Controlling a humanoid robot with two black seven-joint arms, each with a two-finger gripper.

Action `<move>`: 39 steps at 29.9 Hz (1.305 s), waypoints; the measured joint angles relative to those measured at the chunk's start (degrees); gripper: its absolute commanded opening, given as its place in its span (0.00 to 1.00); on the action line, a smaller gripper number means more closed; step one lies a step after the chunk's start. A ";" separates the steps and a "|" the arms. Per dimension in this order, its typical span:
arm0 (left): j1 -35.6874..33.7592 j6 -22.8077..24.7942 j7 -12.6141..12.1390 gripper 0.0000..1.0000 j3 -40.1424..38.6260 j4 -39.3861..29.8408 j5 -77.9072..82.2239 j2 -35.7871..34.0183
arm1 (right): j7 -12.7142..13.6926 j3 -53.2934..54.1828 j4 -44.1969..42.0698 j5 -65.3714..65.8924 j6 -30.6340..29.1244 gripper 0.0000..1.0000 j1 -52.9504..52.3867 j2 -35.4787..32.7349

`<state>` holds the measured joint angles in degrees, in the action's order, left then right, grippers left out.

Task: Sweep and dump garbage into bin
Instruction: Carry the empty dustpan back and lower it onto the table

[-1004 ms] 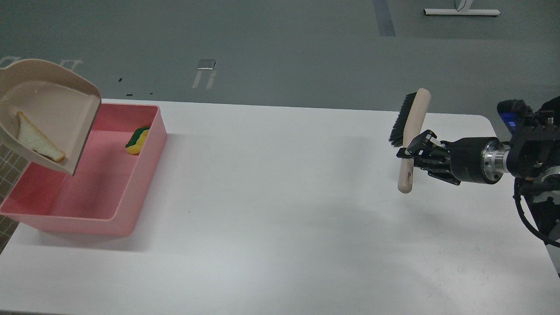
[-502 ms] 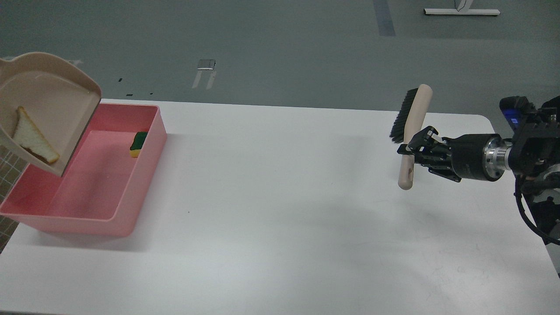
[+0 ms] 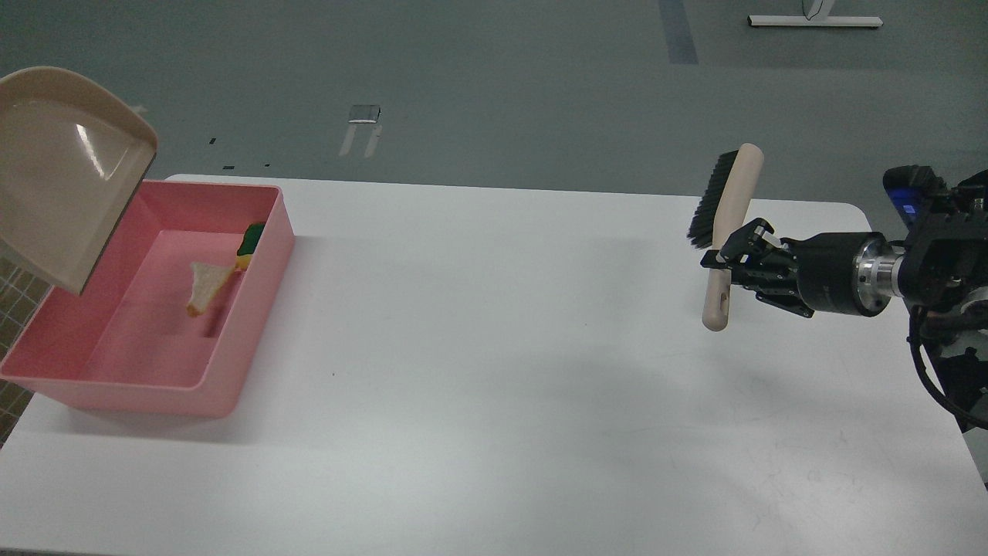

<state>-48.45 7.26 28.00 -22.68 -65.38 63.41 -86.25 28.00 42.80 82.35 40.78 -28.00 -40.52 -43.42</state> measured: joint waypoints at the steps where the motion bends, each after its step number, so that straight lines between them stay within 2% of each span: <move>1: -0.04 0.16 0.00 0.00 0.03 0.00 -0.80 0.13 | 0.00 0.00 0.00 0.00 0.00 0.00 0.00 0.00; 4: -0.05 1.38 0.00 0.00 0.19 0.02 -4.84 0.43 | 0.00 0.00 0.00 0.00 0.00 0.00 0.00 0.00; 12: -0.32 11.20 0.00 0.00 0.16 0.43 -22.22 1.80 | 0.00 0.00 0.00 0.00 0.00 0.00 0.00 1.11; 18: 0.00 13.77 0.00 0.00 0.33 0.09 -30.64 6.20 | 0.00 0.00 -0.16 0.08 0.00 0.00 0.17 1.56; 26: 0.56 12.44 -0.01 0.00 0.72 -0.16 -36.22 14.50 | 0.00 -0.01 -0.18 0.16 0.00 0.00 0.22 2.13; 39: 3.35 4.20 -0.01 0.00 1.00 -0.27 -36.34 30.03 | 0.00 -0.35 -0.23 0.15 0.00 0.00 0.22 2.10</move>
<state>-45.09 11.46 27.99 -21.68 -65.66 27.07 -56.22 28.00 42.45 82.12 40.93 -28.00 -40.30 -41.32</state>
